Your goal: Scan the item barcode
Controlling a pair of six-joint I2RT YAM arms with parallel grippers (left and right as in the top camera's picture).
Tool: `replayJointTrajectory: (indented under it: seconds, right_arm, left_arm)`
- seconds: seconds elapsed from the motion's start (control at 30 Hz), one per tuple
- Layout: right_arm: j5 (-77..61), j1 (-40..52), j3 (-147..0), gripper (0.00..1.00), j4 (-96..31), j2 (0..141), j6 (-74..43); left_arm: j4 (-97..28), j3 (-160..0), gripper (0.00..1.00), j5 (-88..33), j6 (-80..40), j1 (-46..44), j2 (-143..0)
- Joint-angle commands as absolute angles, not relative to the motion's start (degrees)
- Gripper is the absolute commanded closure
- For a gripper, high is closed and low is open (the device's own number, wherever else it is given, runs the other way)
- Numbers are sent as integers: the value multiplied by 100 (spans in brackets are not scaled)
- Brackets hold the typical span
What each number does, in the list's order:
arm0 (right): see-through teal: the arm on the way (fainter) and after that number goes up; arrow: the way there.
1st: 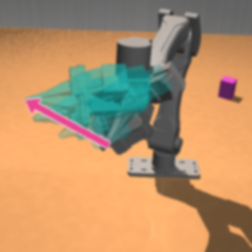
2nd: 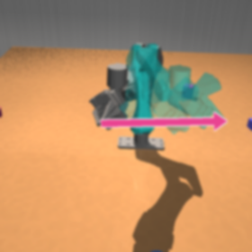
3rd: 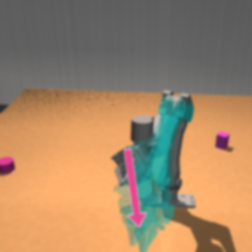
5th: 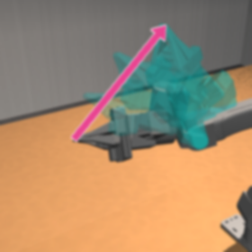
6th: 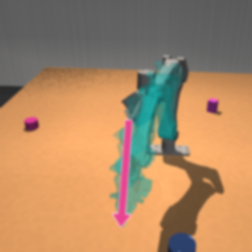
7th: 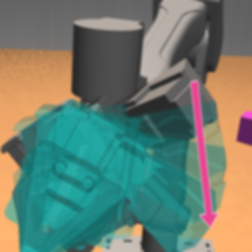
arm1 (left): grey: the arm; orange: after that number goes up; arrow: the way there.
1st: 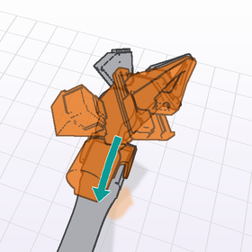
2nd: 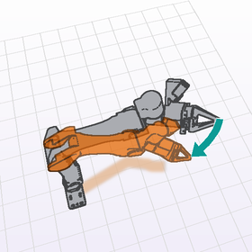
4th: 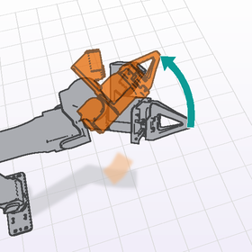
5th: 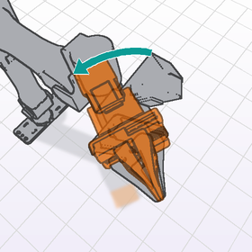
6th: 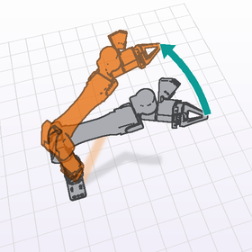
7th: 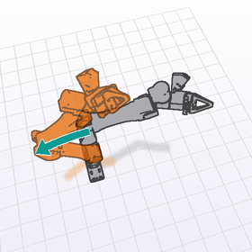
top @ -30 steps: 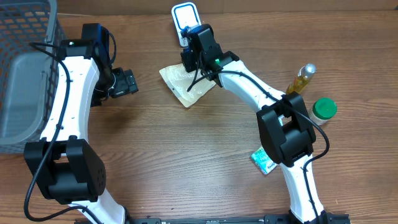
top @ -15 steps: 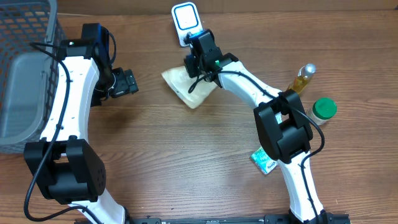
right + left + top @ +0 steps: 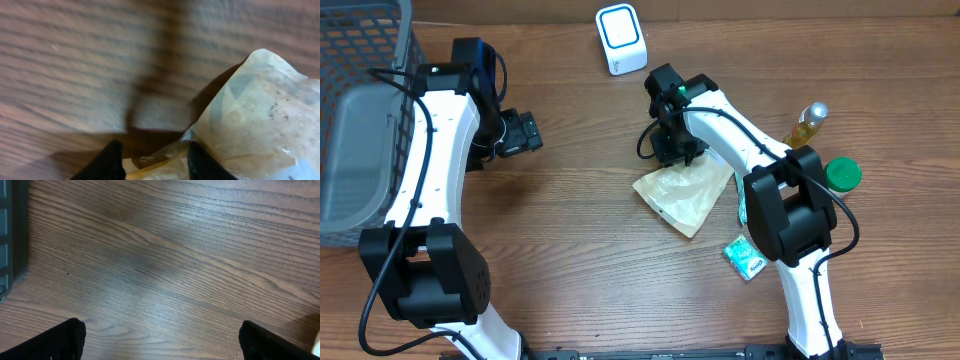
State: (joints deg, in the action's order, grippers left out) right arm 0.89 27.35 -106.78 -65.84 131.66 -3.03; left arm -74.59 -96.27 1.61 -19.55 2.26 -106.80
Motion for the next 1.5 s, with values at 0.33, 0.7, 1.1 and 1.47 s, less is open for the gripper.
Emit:
replayJointTrajectory:
  seconds: [0.33,0.7,1.1,1.47]
  right_arm:
    - [143,2464,-10661,0,-6243,11915,-770]
    - [143,2408,-10661,0,-6193,11915,-768]
    - [143,2408,-10659,0,-6180,11915,-768]
    - [143,2408,-10659,0,-6180,11915,-768]
  left_arm:
    - [-7450,-9727,0,204,-1929,222,-10713]
    - [-7450,-9727,1,204,-1929,222,-10713]
    - [-7448,-9727,0,202,-1929,222,-10713]
    - [-7428,-9727,1,198,-1929,222,-10713]
